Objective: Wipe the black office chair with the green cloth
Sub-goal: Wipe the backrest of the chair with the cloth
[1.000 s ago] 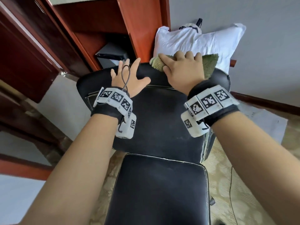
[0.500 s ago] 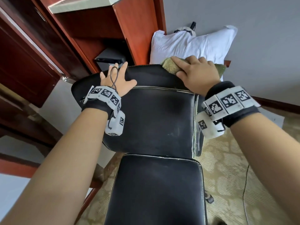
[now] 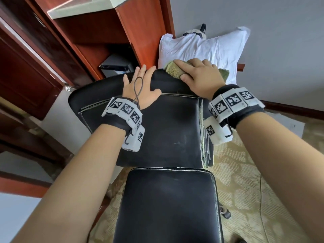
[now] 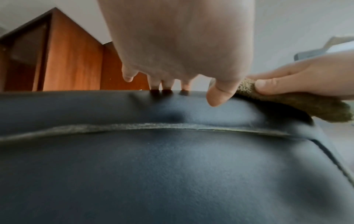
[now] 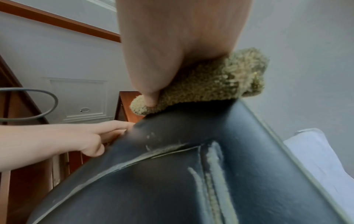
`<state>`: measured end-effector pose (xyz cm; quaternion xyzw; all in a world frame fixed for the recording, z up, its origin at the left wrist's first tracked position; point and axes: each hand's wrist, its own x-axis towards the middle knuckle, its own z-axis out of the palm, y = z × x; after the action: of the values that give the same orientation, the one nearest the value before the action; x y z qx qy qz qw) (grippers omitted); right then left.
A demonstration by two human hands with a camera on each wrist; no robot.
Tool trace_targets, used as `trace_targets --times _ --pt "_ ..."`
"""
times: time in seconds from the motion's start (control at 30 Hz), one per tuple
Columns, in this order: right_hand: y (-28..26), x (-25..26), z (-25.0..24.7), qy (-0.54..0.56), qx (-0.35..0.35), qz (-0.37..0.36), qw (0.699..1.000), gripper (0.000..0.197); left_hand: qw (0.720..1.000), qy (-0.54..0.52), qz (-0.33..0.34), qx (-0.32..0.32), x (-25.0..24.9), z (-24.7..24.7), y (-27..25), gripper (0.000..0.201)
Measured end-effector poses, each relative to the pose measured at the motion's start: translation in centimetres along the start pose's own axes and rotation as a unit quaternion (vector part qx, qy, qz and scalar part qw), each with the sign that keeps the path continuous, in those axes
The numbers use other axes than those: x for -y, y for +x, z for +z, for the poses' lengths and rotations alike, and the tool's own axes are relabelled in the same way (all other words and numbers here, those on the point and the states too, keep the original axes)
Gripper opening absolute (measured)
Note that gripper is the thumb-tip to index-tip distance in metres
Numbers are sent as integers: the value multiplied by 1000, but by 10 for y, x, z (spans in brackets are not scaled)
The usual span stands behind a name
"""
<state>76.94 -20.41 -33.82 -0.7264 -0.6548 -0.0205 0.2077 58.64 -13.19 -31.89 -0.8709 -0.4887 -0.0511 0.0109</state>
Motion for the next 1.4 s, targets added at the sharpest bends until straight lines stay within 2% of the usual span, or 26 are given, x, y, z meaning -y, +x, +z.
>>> trace_targets --times 0.2,0.33,0.47,0.57,0.67,0.77,0.9,1.07,1.13,1.27,1.33,1.4 --pt "-13 -21 10 149 -30 15 988 49 1000 -11 -17 14 -3 -6 -2 70" --pt "-22 -26 14 204 -49 23 977 52 999 -18 -36 12 -11 -3 -3 71" --pt "-9 -16 0 123 -8 32 992 47 998 -37 -58 13 -18 -4 -2 73" --pt "8 -5 -9 51 43 1 998 47 997 -40 -65 18 -22 -5 -1 73" --pt "17 -3 -7 47 68 -27 996 47 997 -17 -66 23 -17 -5 1 74" --pt "14 -17 -1 126 68 -57 988 47 996 -16 -83 18 -11 -5 1 74" --pt "0 -36 11 267 13 -55 962 47 996 -15 -83 16 -2 -5 -1 74" --pt "-16 -42 28 413 -62 24 908 46 996 -31 -79 16 -6 -5 -1 73" --pt "-17 -37 30 384 -89 44 918 44 996 -42 -82 18 -9 -4 0 74" --pt "-1 -17 27 225 -86 29 970 51 995 -53 -80 6 -11 0 2 74" --pt "5 -15 30 196 -87 20 977 51 996 -37 -77 2 -8 2 3 75" --pt "0 -20 36 234 -116 -8 965 46 997 -21 -77 -1 -5 3 3 76"
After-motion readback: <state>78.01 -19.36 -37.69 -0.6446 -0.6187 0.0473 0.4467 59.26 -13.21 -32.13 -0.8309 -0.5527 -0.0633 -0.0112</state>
